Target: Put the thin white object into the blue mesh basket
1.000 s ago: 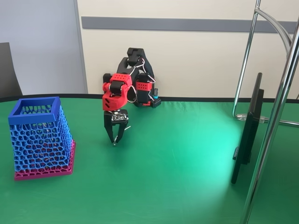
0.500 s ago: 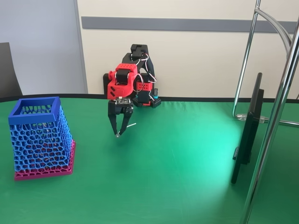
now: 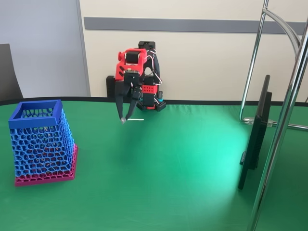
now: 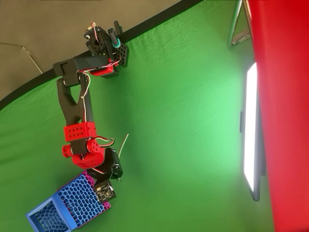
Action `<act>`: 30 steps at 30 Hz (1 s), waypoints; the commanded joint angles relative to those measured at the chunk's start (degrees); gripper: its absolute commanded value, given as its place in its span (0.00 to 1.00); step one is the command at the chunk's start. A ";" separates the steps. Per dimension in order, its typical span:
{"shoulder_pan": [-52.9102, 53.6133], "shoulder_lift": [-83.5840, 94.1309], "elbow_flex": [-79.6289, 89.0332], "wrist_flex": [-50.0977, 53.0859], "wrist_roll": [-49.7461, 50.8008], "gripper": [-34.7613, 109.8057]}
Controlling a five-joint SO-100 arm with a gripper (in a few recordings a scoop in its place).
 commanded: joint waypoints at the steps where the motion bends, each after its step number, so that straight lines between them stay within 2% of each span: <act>1: 0.00 5.71 -3.87 -1.14 1.05 0.26; 15: 4.31 7.12 -15.56 -3.78 0.97 0.26; 30: 12.92 -5.62 -38.50 -4.48 -0.09 0.26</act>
